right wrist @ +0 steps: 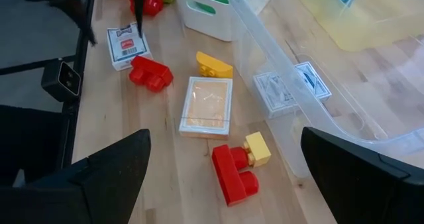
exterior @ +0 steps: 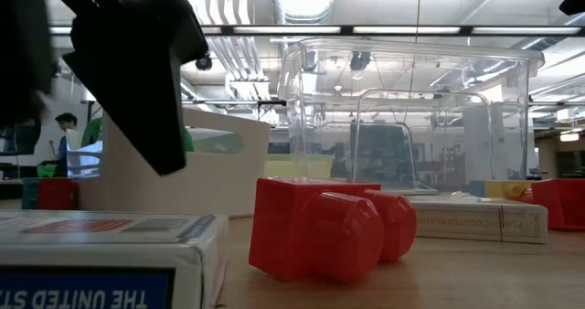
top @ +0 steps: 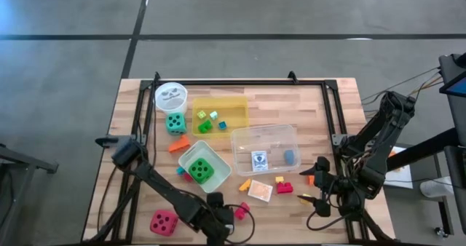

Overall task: Pick & Place Toys
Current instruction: Put the white game card pack into the transparent bin

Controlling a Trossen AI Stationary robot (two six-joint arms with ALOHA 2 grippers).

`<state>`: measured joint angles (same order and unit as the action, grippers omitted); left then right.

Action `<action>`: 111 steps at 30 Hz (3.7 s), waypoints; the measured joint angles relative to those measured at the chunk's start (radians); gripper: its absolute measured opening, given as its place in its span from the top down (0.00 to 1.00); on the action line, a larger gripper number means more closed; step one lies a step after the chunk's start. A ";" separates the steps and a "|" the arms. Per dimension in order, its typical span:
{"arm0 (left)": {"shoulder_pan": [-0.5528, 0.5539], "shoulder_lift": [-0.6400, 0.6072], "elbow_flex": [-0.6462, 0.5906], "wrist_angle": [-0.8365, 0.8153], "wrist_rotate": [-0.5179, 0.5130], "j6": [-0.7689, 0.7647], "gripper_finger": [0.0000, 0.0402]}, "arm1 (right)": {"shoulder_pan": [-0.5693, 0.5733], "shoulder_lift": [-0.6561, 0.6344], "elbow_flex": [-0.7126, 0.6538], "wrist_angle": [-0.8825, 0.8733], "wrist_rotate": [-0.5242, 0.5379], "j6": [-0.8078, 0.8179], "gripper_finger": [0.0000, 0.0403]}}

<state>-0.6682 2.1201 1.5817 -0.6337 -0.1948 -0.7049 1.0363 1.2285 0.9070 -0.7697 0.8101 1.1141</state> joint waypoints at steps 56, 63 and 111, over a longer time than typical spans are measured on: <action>0.000 0.057 -0.080 0.078 0.039 -0.055 0.30 | 0.000 0.000 0.000 0.028 -0.002 -0.034 0.06; 0.003 0.056 -0.075 0.086 0.066 -0.074 0.30 | 0.000 0.000 0.000 0.028 -0.002 -0.037 0.06; 0.097 -0.017 0.310 -0.395 -0.015 0.058 0.30 | 0.000 0.000 0.000 0.051 0.001 -0.071 0.06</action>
<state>-0.5717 2.1031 1.8920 -1.0291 -0.2094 -0.6468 1.0363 1.2285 0.9069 -0.7185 0.8108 1.0428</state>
